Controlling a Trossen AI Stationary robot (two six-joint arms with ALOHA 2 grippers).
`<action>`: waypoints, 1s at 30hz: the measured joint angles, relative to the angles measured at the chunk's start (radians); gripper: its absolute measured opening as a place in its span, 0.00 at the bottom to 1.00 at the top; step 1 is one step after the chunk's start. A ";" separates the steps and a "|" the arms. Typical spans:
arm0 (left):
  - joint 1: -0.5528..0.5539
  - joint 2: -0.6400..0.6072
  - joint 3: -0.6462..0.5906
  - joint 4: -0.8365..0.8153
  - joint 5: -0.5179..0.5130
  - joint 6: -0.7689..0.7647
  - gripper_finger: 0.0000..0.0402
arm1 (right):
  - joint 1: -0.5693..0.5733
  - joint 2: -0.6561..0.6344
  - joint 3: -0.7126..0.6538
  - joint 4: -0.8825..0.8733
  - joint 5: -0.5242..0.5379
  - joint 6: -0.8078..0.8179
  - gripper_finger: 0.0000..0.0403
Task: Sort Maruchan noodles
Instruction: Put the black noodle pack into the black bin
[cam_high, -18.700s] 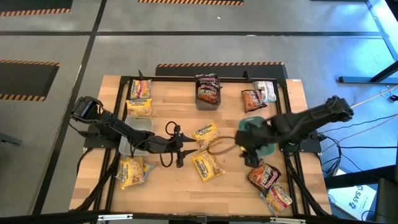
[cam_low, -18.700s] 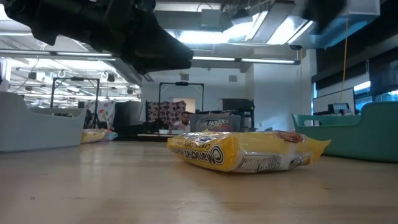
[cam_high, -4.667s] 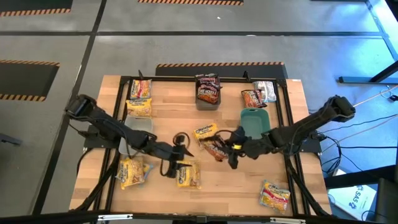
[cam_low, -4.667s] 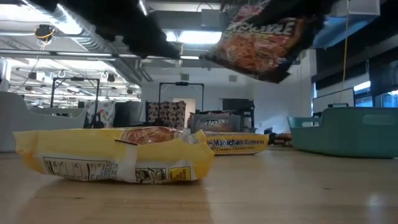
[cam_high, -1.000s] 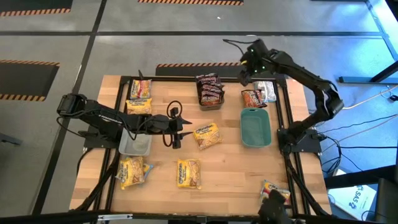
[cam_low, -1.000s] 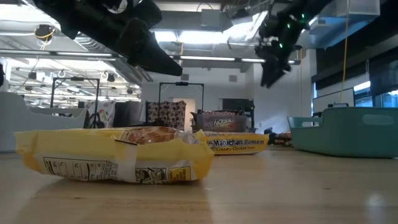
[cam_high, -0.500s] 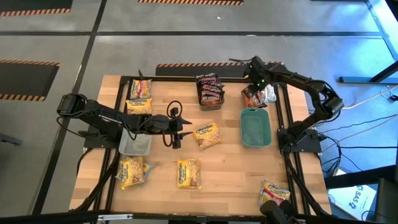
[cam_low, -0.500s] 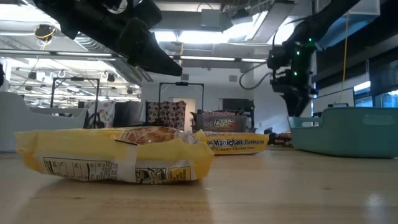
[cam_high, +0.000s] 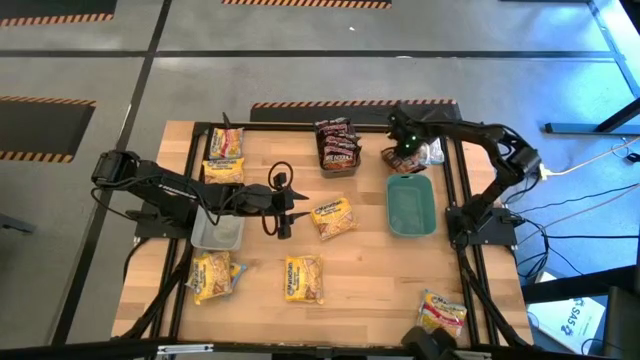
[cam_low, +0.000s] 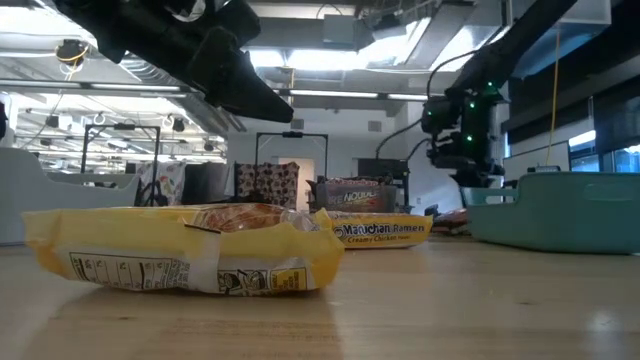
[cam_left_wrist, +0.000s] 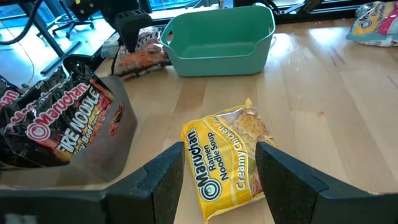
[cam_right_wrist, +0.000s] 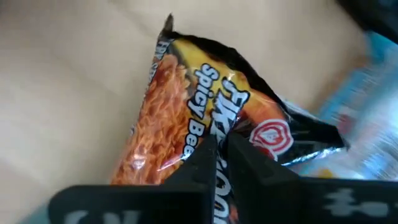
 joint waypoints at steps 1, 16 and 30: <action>0.000 0.000 0.000 0.000 0.000 -0.002 0.48 | 0.016 0.000 0.000 0.004 -0.011 0.000 0.05; 0.000 0.000 0.000 0.000 0.000 0.006 0.48 | 0.252 0.041 0.002 0.095 -0.083 0.007 0.05; -0.002 0.000 0.000 0.000 0.001 -0.059 0.48 | 0.447 0.042 0.002 0.101 -0.084 0.052 0.05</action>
